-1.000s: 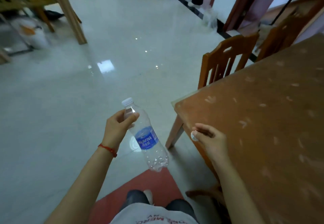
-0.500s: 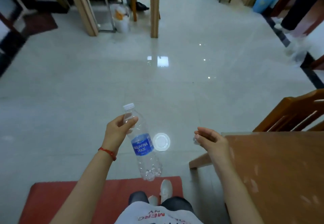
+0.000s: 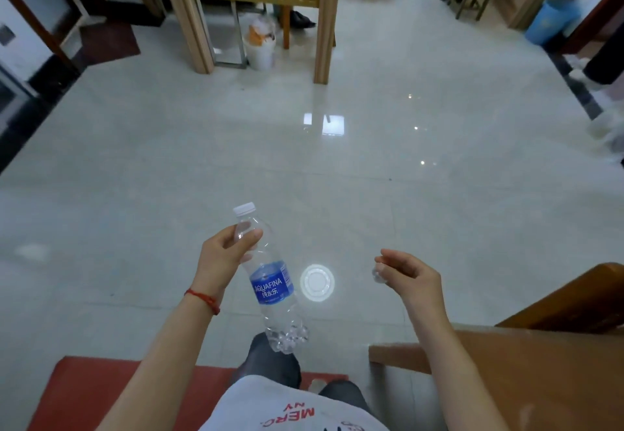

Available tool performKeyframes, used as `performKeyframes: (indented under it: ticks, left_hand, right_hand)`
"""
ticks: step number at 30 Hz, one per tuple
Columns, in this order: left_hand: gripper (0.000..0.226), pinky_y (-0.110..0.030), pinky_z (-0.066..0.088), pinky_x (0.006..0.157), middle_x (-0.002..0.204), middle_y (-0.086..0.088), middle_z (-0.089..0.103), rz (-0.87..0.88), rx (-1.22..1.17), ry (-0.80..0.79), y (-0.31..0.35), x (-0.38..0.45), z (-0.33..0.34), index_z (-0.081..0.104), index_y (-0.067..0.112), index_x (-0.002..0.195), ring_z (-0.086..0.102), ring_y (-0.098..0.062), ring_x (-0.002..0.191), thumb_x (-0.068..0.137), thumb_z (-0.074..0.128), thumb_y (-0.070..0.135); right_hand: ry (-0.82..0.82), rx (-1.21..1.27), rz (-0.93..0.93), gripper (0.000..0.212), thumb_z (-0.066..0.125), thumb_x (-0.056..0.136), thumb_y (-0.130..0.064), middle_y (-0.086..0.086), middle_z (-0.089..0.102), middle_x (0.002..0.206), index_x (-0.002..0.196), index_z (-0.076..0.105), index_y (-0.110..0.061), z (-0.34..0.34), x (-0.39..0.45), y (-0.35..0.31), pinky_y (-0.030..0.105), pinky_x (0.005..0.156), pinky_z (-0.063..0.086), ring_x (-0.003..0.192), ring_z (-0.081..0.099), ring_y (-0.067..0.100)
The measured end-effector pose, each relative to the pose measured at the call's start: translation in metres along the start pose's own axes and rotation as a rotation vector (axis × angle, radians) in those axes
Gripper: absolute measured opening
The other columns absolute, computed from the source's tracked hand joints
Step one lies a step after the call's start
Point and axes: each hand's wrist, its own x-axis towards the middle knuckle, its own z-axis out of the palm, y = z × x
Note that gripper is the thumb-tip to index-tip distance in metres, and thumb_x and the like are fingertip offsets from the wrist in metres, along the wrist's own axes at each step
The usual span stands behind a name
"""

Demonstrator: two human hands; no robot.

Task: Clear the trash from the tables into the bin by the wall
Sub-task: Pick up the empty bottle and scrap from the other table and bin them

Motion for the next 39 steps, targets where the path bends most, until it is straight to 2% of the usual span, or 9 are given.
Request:
performKeyframes:
  ticks: [4, 9, 16, 21, 25, 30, 33, 39]
  left_hand:
    - [0.024, -0.025, 0.049, 0.071, 0.092, -0.006, 0.066, -0.009, 0.005, -0.016, 0.012, 0.062, 0.003, 0.062, 0.012, 0.107, 0.06, -0.02, 0.085, 0.083, 0.062, 0.016]
    - [0.035, -0.025, 0.049, 0.072, 0.114, -0.015, 0.063, -0.01, 0.061, -0.052, 0.039, 0.151, 0.003, 0.059, 0.006, 0.116, 0.061, -0.022, 0.09, 0.083, 0.062, 0.019]
    - [0.039, -0.03, 0.049, 0.077, 0.123, -0.016, 0.059, -0.016, 0.127, -0.124, 0.083, 0.252, 0.021, 0.057, 0.004, 0.119, 0.06, -0.023, 0.093, 0.082, 0.063, 0.018]
    - [0.042, -0.03, 0.048, 0.076, 0.121, -0.016, 0.06, -0.038, 0.135, -0.163, 0.101, 0.306, 0.052, 0.055, 0.003, 0.121, 0.06, -0.023, 0.092, 0.083, 0.062, 0.019]
    - [0.04, -0.025, 0.05, 0.073, 0.111, -0.013, 0.062, -0.046, 0.136, -0.179, 0.117, 0.352, 0.09, 0.057, 0.002, 0.12, 0.06, -0.022, 0.09, 0.082, 0.063, 0.017]
    - [0.038, -0.024, 0.049, 0.069, 0.106, -0.012, 0.064, -0.037, 0.137, -0.186, 0.146, 0.413, 0.142, 0.059, 0.003, 0.117, 0.06, -0.02, 0.086, 0.082, 0.064, 0.017]
    - [0.039, -0.023, 0.048, 0.067, 0.107, -0.011, 0.063, -0.029, 0.144, -0.203, 0.168, 0.444, 0.173, 0.058, 0.002, 0.117, 0.059, -0.019, 0.083, 0.081, 0.064, 0.016]
    - [0.038, -0.024, 0.049, 0.071, 0.107, -0.011, 0.063, -0.008, 0.171, -0.276, 0.202, 0.495, 0.23, 0.058, 0.004, 0.117, 0.06, -0.015, 0.078, 0.081, 0.065, 0.017]
  right_hand:
    - [0.024, 0.001, 0.016, 0.024, 0.067, 0.075, 0.007, 0.006, 0.07, 0.084, 0.094, 0.068, -0.008, 0.03, 0.048, -0.013, 0.012, 0.06, 0.052, 0.066, 0.067, 0.002]
    - [0.061, 0.042, 0.046, 0.024, 0.067, 0.075, 0.007, 0.005, 0.07, 0.084, 0.094, 0.067, -0.008, 0.076, 0.113, -0.038, 0.011, 0.059, 0.051, 0.067, 0.067, 0.005]
    - [0.107, 0.074, 0.053, 0.024, 0.067, 0.076, 0.006, 0.005, 0.07, 0.086, 0.096, 0.067, -0.007, 0.118, 0.182, -0.074, 0.011, 0.06, 0.051, 0.066, 0.067, 0.001]
    - [0.16, 0.08, 0.074, 0.024, 0.067, 0.076, 0.008, 0.005, 0.07, 0.085, 0.089, 0.067, -0.012, 0.121, 0.231, -0.091, 0.011, 0.06, 0.051, 0.074, 0.066, 0.011]
    - [0.184, 0.086, 0.068, 0.025, 0.066, 0.075, 0.009, 0.006, 0.069, 0.085, 0.096, 0.066, -0.005, 0.115, 0.284, -0.107, 0.012, 0.061, 0.052, 0.066, 0.066, 0.002]
    - [0.19, 0.108, 0.055, 0.024, 0.067, 0.075, 0.008, 0.006, 0.07, 0.085, 0.094, 0.067, -0.007, 0.106, 0.361, -0.137, 0.012, 0.064, 0.053, 0.069, 0.067, 0.008]
    - [0.182, 0.117, 0.042, 0.025, 0.066, 0.075, 0.009, 0.007, 0.07, 0.084, 0.096, 0.067, -0.004, 0.102, 0.402, -0.158, 0.012, 0.062, 0.052, 0.065, 0.066, 0.004]
    - [0.23, 0.115, 0.03, 0.025, 0.068, 0.074, 0.008, 0.007, 0.071, 0.086, 0.096, 0.068, -0.004, 0.087, 0.459, -0.188, 0.013, 0.064, 0.052, 0.07, 0.067, 0.006]
